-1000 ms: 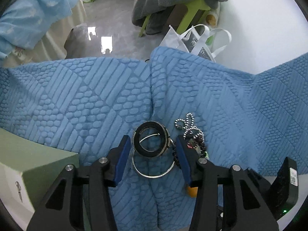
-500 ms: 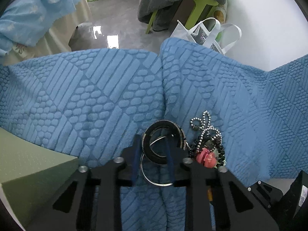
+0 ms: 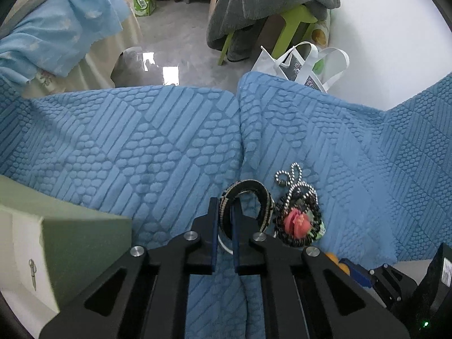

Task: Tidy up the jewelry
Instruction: 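Carry the ring and the orange pendant over the green box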

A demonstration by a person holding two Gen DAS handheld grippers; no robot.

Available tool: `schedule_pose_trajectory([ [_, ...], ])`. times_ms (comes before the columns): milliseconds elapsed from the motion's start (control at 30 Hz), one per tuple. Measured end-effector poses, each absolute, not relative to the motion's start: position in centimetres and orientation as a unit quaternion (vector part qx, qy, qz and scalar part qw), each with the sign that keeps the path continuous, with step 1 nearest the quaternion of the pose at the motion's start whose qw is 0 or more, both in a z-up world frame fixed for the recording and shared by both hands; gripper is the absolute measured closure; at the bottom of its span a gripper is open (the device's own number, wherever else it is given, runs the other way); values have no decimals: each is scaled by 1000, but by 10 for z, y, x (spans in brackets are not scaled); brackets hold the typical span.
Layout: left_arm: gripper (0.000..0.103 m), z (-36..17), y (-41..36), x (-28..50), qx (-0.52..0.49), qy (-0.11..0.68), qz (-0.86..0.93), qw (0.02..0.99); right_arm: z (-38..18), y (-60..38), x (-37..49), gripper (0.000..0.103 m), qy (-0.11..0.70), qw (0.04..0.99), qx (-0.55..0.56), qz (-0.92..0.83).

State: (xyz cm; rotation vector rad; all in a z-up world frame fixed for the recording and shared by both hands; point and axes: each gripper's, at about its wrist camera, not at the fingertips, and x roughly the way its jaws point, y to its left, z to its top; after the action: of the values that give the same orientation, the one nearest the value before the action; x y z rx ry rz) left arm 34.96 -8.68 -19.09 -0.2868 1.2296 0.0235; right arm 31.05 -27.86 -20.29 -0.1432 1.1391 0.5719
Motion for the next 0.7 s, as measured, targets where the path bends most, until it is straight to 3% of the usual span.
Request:
schedule_pose_trajectory([
  [400, 95, -160, -82, 292, -136, 550, 3, 824, -174, -305, 294, 74, 516, 834, 29, 190],
  [700, 95, -139, -76, 247, -138, 533, -5, 835, -163, -292, 270, 74, 517, 839, 36, 166],
])
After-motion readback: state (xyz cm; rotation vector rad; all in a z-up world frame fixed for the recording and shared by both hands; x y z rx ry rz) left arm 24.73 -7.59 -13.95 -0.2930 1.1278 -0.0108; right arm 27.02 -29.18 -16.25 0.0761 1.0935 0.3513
